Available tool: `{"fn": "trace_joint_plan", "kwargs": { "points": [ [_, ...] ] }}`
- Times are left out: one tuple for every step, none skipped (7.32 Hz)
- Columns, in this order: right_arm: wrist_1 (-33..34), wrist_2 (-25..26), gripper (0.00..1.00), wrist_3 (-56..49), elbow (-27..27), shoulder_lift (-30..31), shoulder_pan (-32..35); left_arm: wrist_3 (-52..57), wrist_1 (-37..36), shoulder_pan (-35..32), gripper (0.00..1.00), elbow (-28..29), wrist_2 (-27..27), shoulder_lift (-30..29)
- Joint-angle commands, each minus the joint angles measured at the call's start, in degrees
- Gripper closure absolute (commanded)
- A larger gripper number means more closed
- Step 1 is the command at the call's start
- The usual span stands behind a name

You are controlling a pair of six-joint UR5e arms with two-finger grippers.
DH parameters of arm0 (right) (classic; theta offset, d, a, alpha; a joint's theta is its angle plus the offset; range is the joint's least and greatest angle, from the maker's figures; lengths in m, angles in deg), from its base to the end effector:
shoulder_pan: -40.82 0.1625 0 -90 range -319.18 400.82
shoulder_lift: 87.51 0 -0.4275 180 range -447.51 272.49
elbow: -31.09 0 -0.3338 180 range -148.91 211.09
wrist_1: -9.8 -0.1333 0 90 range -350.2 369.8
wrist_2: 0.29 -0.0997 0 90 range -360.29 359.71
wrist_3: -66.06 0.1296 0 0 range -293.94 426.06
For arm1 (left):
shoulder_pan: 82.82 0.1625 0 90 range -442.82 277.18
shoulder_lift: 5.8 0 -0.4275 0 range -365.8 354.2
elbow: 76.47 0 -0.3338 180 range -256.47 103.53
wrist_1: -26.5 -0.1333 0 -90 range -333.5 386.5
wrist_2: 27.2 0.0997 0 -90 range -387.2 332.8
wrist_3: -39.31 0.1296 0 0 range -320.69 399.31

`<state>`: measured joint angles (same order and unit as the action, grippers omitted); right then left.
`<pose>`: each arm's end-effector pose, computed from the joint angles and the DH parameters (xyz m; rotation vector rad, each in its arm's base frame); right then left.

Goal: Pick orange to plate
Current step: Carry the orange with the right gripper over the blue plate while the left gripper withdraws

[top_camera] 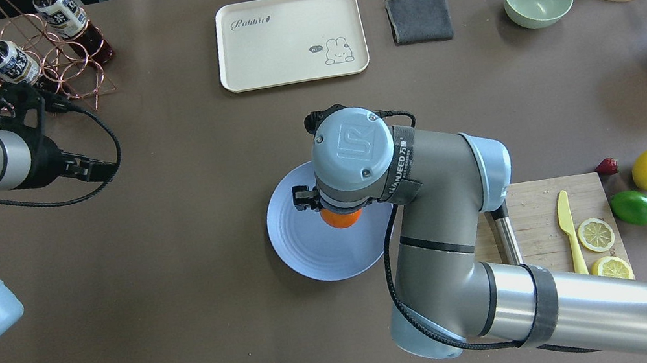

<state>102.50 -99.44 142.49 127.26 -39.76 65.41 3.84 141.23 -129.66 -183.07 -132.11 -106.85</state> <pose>-0.5625 -0.3813 0.2472 0.1175 -0.8022 0.1180 0.2949 -0.4606 0.4246 0.5511 0.7645 0.2431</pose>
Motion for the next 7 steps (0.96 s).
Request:
{"fn": "trace_joint_plan", "kwargs": {
  "points": [
    [-6.1,0.7,1.00,0.3,-6.3,-1.4,-0.6,6.4,-0.6,-6.7,0.02,-1.4,-5.0,4.3],
    [-6.6,0.7,1.00,0.2,-7.2,-1.8,-0.6,10.7,-0.6,-10.5,0.02,-1.1,-7.4,5.9],
    [-6.7,0.8,1.00,0.0,-7.7,-1.9,-0.6,15.5,-0.6,-13.9,0.02,-0.8,-8.0,7.6],
    [-6.7,0.9,0.45,0.3,-8.4,-2.2,-0.6,18.4,-0.7,-17.1,0.02,-0.7,-10.6,8.5],
    [-6.6,0.9,0.01,0.4,-8.6,-2.1,-0.6,21.4,-0.7,-20.8,0.02,0.6,-14.4,8.8],
    [-6.6,0.9,0.00,1.8,-8.7,-2.1,-0.8,26.1,-0.7,-24.5,0.02,1.0,-16.0,10.6],
    [-6.6,0.8,0.00,2.1,-8.5,-2.4,-0.8,30.4,-1.5,-27.9,0.02,1.5,-17.2,11.8]
  ]
}}
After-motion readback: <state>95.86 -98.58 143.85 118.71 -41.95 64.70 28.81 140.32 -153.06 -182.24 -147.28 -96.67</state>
